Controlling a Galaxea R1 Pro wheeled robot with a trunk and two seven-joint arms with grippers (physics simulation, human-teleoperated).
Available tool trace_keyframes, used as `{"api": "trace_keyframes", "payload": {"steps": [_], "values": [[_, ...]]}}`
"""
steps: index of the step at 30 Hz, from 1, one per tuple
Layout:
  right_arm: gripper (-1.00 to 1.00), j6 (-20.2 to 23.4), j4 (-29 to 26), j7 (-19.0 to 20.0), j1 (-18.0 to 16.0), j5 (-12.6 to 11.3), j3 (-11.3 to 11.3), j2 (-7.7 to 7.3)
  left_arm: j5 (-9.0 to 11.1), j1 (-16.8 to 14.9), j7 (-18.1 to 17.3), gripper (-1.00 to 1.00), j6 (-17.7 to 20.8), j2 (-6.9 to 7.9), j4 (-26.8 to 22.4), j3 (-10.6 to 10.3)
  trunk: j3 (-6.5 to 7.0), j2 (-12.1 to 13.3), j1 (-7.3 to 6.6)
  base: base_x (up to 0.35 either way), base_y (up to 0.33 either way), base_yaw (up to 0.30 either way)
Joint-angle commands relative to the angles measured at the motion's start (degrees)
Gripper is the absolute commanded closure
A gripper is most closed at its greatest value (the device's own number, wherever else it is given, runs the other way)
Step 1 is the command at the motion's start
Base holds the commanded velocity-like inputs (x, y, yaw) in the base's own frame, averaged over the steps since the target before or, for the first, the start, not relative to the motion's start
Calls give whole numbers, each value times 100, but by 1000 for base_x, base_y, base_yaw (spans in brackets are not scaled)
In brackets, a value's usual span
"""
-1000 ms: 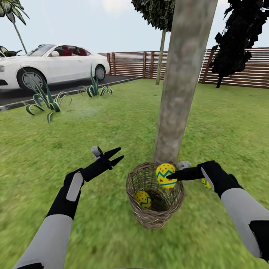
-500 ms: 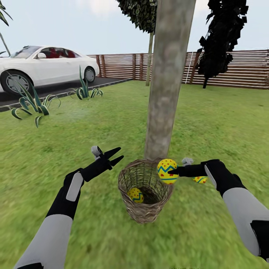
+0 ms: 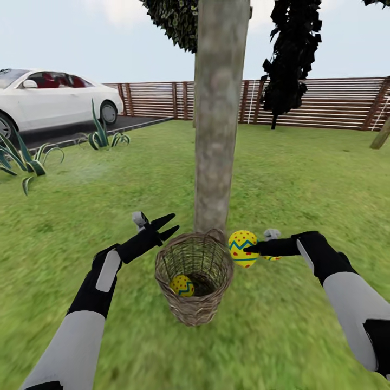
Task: Take the three Easter eggs out of the wicker basket on the lawn in the garden, then place them on the lawn next to a single tree (choose any tree) so that all three eggs are next to the same tree and none are left in the basket.
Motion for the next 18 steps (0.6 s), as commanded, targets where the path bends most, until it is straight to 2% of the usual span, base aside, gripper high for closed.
{"api": "trace_keyframes", "payload": {"steps": [1, 8, 18], "values": [[100, 7, -7, 33, -3, 42, 6, -4, -8, -4, -15, -100, 25, -8, 0, 12, 1, -2, -1, 0, 0, -224], [100, 5, -2, 31, -3, 42, 2, -77, -16, -4, -15, -100, 25, -11, 0, 5, 45, -2, -1, 0, 0, -224], [100, -21, -7, 17, -3, 39, -7, -77, -13, -3, 0, -100, 30, -57, -9, 5, 107, -2, -1, 0, 0, -224]]}}
